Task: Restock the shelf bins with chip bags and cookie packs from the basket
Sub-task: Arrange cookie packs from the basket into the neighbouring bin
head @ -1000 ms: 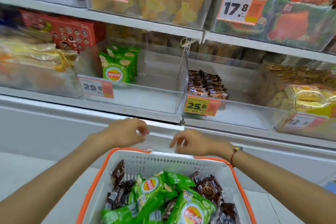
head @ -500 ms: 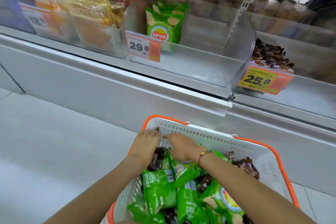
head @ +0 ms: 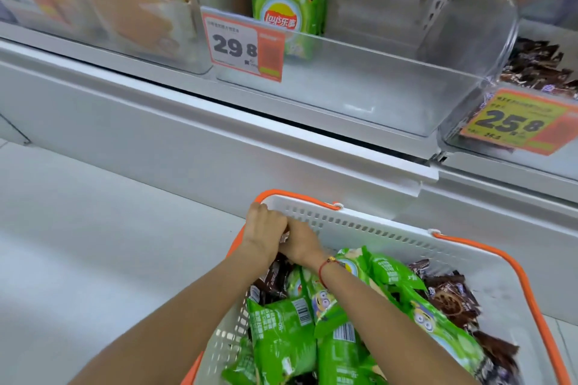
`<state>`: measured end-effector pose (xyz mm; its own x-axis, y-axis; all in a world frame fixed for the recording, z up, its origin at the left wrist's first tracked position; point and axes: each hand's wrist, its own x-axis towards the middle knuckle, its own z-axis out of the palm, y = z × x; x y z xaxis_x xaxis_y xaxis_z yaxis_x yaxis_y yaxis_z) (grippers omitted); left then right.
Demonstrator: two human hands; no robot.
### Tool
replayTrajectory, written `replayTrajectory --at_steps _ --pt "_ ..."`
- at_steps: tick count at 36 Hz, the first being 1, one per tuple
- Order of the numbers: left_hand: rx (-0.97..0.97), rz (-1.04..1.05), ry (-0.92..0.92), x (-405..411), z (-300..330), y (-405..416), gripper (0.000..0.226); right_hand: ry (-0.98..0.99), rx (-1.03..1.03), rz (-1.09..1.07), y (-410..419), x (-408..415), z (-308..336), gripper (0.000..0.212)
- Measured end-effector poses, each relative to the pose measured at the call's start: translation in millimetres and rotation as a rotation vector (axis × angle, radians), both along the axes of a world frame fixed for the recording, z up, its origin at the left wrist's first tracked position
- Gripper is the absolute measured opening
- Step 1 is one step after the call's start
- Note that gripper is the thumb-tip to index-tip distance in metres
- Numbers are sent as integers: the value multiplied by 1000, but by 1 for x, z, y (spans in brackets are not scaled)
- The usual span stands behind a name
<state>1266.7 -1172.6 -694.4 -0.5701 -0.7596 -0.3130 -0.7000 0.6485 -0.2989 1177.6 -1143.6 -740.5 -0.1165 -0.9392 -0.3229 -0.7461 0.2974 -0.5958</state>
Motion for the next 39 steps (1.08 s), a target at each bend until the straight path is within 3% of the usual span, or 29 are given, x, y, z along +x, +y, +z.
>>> replayTrajectory --at_steps 1,8,14,19,22,25,29,31,39 --pt "21 25 37 2 4 0 28 -12 9 -21 0 -3 0 6" --pt "253 311 460 23 34 -5 21 -157 43 -108 15 -31 34 32" --pt "553 480 750 27 79 0 7 -232 20 -19 40 -48 99 20" --pt "815 649 981 12 122 14 13 -117 36 156 66 -57 165 47" --pt "980 745 1109 1 140 21 18 -60 -19 86 78 -63 187 58" --pt "1070 747 1208 -6 156 29 10 -256 8 -42 91 -72 209 54" --pt "1001 665 1295 -16 179 41 19 -435 -13 -196 106 -85 230 13" --pt "942 614 1282 -21 185 46 30 -532 -16 -235 112 -92 235 3" --pt "1081 460 1283 -32 197 59 35 -690 -23 -251 127 -118 249 23"
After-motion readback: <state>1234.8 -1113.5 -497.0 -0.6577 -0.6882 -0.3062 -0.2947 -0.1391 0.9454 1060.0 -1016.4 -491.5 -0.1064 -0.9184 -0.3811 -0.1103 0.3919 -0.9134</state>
